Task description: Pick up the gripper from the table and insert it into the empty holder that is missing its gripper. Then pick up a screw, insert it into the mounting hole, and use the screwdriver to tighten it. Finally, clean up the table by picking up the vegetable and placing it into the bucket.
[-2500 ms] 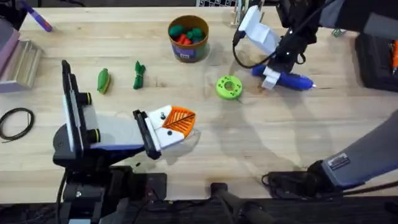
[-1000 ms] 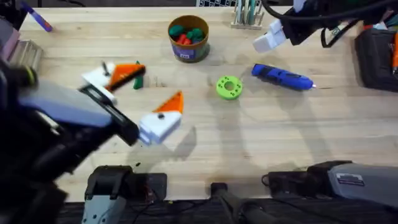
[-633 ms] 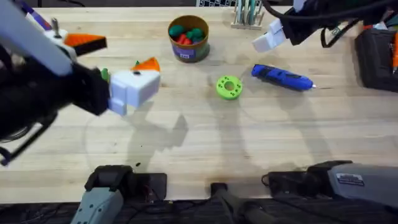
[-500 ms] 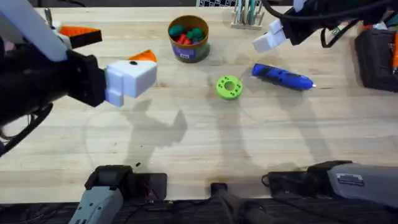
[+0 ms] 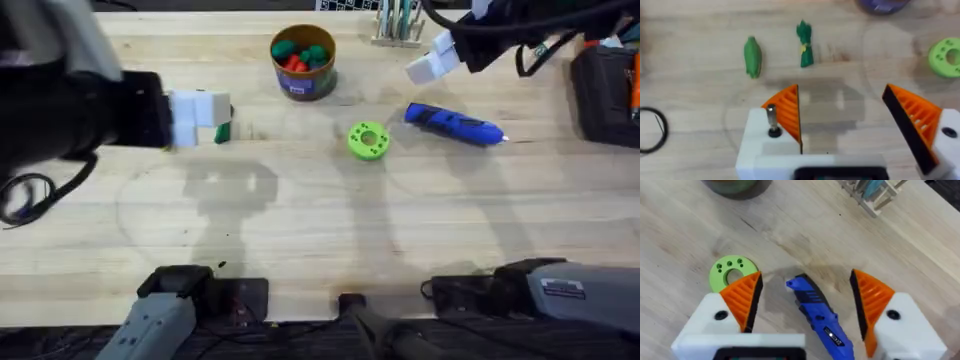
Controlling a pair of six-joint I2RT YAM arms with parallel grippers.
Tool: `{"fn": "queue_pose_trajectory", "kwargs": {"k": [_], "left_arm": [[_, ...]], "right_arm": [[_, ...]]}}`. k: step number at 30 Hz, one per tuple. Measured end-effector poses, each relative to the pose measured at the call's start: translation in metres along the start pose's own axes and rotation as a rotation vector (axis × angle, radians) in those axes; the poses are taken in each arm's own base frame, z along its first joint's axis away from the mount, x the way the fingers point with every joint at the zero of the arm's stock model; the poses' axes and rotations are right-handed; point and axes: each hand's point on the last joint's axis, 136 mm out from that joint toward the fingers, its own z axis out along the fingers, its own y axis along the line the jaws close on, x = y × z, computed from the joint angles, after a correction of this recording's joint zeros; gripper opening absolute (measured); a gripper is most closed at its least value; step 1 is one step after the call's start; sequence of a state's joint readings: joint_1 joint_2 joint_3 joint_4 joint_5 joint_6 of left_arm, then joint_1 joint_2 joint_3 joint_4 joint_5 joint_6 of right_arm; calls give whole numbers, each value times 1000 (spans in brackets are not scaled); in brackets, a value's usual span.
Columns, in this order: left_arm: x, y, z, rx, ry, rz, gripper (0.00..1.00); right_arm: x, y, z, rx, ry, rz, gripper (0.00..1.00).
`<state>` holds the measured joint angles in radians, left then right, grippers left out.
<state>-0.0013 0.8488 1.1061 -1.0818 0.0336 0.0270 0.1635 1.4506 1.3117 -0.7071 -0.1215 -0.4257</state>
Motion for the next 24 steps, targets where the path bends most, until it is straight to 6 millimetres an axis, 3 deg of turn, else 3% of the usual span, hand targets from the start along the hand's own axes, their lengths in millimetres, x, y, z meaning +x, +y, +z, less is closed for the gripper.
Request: {"fn": "queue_pose_trajectory", "kwargs": {"k": [9, 18, 24], "left_arm": [[20, 7, 74, -30, 310, -57, 986], [-6, 10, 128, -32, 431, -66, 986], [-5, 13, 168, -34, 537, -71, 985]], "right_arm": [[1, 0, 0, -2, 3, 1, 991], [1, 0, 0, -1, 3, 1, 992], [1, 0, 0, -2, 3, 1, 991]]}}
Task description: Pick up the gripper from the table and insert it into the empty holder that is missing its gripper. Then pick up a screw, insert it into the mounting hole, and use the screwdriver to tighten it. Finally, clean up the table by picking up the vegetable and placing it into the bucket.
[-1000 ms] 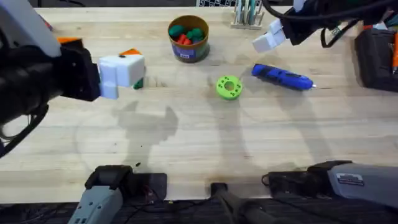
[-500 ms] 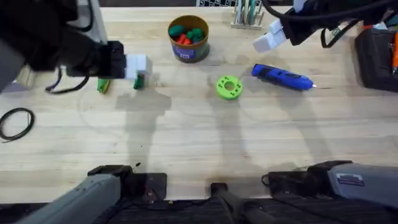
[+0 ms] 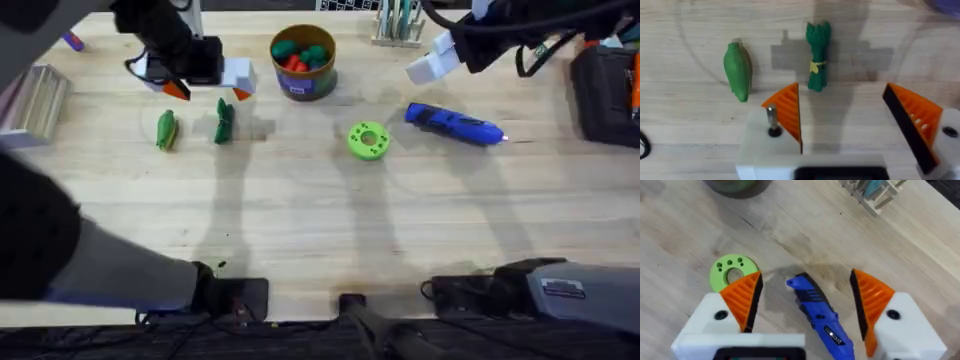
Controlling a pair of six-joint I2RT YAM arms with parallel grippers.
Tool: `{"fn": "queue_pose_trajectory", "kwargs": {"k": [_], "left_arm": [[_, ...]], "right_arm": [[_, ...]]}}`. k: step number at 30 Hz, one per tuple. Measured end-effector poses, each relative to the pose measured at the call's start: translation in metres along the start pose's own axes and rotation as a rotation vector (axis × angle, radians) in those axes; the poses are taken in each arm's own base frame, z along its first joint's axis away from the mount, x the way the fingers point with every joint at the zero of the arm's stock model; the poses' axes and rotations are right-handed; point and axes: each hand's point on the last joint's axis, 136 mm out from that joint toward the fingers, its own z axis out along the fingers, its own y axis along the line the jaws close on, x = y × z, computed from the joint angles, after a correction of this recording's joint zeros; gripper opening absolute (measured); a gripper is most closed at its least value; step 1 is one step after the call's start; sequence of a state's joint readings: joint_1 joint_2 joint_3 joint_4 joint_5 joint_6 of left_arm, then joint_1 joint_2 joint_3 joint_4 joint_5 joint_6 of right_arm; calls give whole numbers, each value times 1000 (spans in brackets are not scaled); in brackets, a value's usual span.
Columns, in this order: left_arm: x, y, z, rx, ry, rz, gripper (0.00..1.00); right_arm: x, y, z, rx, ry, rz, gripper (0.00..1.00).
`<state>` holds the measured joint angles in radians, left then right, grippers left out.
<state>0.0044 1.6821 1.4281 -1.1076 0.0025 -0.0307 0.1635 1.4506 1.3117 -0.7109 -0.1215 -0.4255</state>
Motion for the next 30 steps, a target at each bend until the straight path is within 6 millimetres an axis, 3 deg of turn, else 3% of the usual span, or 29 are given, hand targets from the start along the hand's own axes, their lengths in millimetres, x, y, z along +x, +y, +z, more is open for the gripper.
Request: {"fn": "queue_pose_trajectory", "kwargs": {"k": [7, 18, 30], "left_arm": [[2, 10, 38, -34, 108, -12, 985], [3, 17, 73, -48, 171, -21, 955], [9, 17, 95, -46, 227, -21, 897]], "right_arm": [[0, 0, 0, 0, 0, 0, 991], [0, 0, 0, 0, 0, 0, 992], [0, 0, 0, 0, 0, 0, 992]]}}
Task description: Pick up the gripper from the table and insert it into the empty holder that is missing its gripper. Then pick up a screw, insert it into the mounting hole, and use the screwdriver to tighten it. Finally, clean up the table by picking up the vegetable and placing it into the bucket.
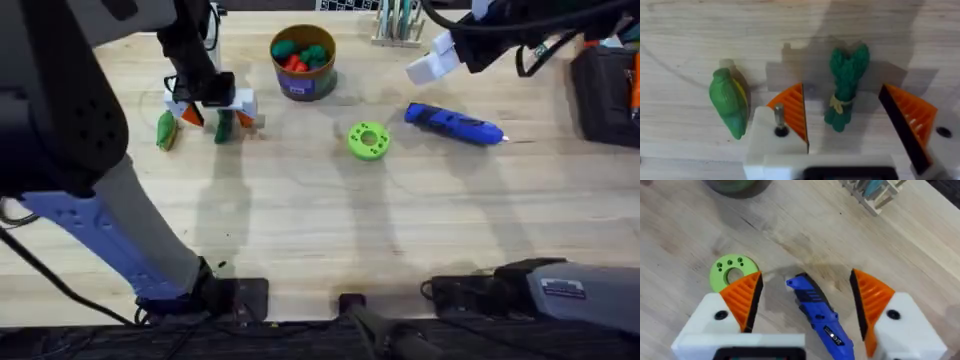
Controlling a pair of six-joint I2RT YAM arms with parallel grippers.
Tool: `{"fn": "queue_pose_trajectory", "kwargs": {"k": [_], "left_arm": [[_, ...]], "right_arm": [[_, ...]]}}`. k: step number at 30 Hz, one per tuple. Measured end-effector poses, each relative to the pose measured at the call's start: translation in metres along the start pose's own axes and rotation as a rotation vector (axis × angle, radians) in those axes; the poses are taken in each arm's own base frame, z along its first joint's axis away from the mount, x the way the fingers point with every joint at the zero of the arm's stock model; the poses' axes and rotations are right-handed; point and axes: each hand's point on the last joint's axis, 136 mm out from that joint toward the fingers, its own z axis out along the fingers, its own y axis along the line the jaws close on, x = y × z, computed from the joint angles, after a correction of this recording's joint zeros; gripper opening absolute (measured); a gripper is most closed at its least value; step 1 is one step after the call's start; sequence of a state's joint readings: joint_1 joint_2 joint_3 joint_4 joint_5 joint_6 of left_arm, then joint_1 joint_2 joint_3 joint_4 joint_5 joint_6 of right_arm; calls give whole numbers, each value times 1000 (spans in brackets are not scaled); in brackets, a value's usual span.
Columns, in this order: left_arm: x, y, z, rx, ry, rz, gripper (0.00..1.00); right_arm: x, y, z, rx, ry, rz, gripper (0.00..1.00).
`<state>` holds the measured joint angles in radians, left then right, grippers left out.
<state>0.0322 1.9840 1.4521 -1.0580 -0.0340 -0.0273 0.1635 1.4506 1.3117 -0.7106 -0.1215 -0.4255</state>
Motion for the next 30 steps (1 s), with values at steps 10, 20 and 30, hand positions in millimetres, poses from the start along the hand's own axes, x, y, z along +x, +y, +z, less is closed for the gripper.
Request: {"fn": "queue_pose_trajectory", "kwargs": {"k": [10, 20, 30], "left_arm": [[-2, -5, 5, 25, 9, 7, 371], [-5, -6, 4, 30, 0, -4, 14], [-5, -4, -34, 29, -84, -10, 12]], "right_arm": [[0, 0, 0, 0, 0, 0, 992], [0, 0, 0, 0, 0, 0, 992], [0, 0, 0, 0, 1, 0, 992]]}}
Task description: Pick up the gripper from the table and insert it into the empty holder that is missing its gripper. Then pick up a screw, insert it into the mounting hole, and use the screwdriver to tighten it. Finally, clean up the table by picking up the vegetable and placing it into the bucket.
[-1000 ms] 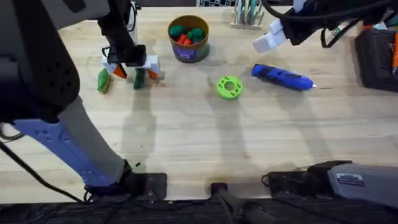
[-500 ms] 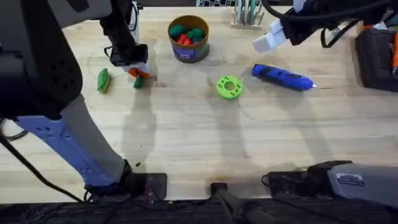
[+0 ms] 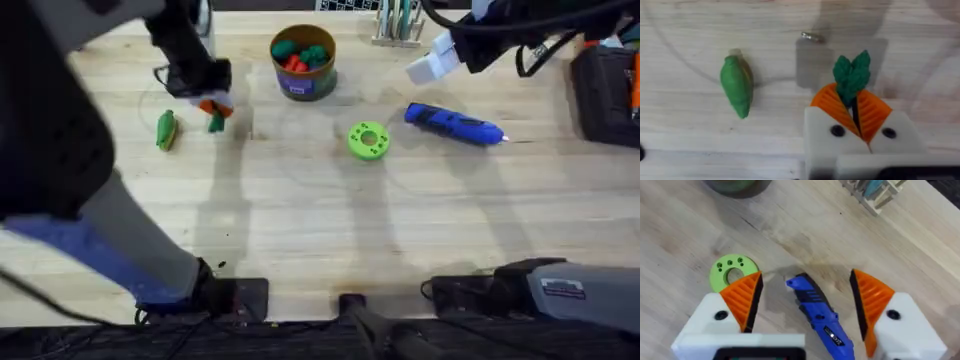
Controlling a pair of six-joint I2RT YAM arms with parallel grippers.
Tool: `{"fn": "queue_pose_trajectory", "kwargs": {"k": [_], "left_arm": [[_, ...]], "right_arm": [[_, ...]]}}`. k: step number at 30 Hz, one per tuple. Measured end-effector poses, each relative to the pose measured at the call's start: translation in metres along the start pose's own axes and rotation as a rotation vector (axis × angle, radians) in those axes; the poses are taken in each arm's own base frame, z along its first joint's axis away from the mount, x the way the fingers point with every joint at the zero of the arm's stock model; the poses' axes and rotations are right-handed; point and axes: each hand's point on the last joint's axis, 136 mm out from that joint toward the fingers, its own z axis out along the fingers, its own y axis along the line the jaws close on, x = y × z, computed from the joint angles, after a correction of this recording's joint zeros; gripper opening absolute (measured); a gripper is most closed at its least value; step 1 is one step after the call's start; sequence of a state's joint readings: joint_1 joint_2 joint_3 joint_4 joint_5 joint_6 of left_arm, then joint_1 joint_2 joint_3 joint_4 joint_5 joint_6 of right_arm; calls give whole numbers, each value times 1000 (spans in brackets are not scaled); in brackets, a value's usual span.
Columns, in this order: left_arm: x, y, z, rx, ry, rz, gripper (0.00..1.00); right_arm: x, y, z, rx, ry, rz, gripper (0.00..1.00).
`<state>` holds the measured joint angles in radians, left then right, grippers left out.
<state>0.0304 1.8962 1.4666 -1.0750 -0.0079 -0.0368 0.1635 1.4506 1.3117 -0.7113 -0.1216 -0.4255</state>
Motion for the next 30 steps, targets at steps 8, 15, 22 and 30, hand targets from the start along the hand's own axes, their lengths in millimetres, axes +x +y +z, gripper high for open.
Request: {"fn": "queue_pose_trajectory", "kwargs": {"k": [8, 15, 22, 30], "left_arm": [[-18, -16, -111, 32, -312, 33, 12], [-50, -74, -178, 95, -567, 162, 12], [-78, -147, -171, 179, -660, 269, 11], [-93, -175, -98, 178, -539, 289, 10]], "right_arm": [[0, 0, 0, 0, 0, 0, 992], [0, 0, 0, 0, 0, 0, 992], [0, 0, 0, 0, 0, 0, 992], [0, 0, 0, 0, 0, 0, 992]]}}
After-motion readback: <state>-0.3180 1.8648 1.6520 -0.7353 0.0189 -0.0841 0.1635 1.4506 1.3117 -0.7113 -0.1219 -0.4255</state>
